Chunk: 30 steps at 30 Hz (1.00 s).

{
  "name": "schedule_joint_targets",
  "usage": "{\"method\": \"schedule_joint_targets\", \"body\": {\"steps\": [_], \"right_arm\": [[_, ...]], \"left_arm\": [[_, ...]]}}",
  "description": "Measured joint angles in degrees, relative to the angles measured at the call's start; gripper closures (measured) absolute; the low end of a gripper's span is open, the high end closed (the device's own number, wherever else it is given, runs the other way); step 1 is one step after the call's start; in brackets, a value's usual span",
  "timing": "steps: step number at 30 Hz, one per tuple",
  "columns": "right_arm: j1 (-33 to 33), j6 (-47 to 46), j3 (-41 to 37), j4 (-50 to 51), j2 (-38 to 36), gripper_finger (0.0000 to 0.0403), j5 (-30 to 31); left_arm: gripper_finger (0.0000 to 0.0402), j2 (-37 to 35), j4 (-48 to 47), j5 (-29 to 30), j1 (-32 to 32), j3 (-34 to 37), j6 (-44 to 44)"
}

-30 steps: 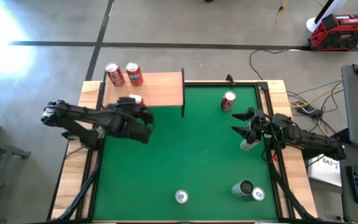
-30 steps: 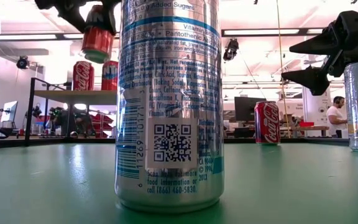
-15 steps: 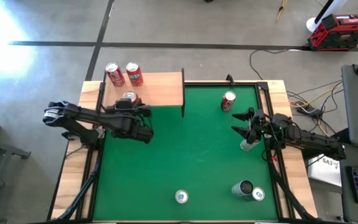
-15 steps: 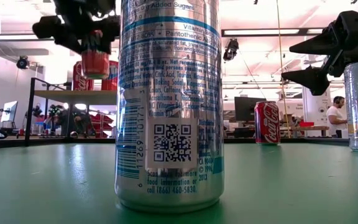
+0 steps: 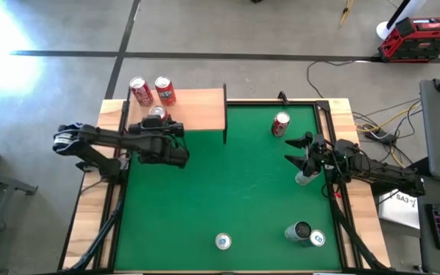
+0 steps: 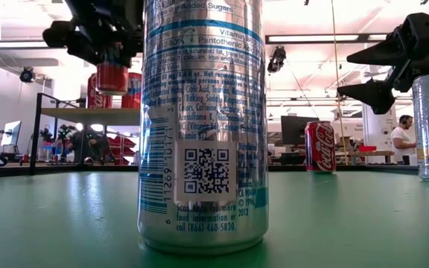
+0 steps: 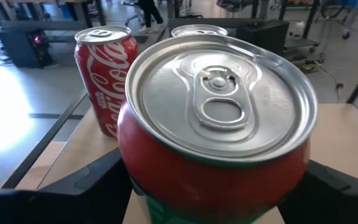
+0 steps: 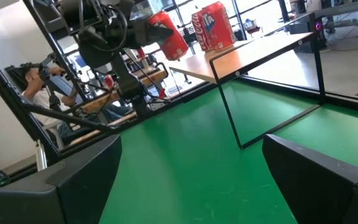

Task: Place canned beverage on shelf
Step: Put the red soda can aligned with the other red soda can on the shelf

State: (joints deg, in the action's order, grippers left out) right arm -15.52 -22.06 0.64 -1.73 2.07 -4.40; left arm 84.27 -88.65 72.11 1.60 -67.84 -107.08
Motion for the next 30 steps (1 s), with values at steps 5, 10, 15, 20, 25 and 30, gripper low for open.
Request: {"method": "schedule_joint_targets", "body": {"steps": [5, 10, 15, 20, 25, 30], "right_arm": [[-0.01, 0.00, 0.00, 0.01, 0.00, 0.0021, -0.02], [0.00, 0.00, 0.01, 0.00, 0.00, 0.0021, -0.01], [-0.01, 0.00, 0.00, -0.01, 0.00, 0.0021, -0.02], [0.01, 0.00, 0.01, -0.01, 0.00, 0.0021, -0.01], [0.00, 0.00, 0.00, 0.01, -0.02, 0.0021, 0.00], [0.00, 0.00, 0.01, 0.00, -0.02, 0.0021, -0.02]], "left_arm": [[0.0101, -0.44, 3.05, -0.08, -2.57, 0.25, 2.52], [0.0101, -0.94, 11.32, -2.03, -6.04, 0.20, 13.15], [0.0102, -1.96, 17.43, -6.88, -10.12, -0.75, 22.49], [0.0102, -2.58, 23.51, -11.59, -13.95, -0.08, 28.66], [0.0102, -2.60, 26.50, -11.60, -15.11, 0.04, 31.83], [0.0102, -2.60, 27.20, -11.55, -15.82, 0.09, 31.82]]}}
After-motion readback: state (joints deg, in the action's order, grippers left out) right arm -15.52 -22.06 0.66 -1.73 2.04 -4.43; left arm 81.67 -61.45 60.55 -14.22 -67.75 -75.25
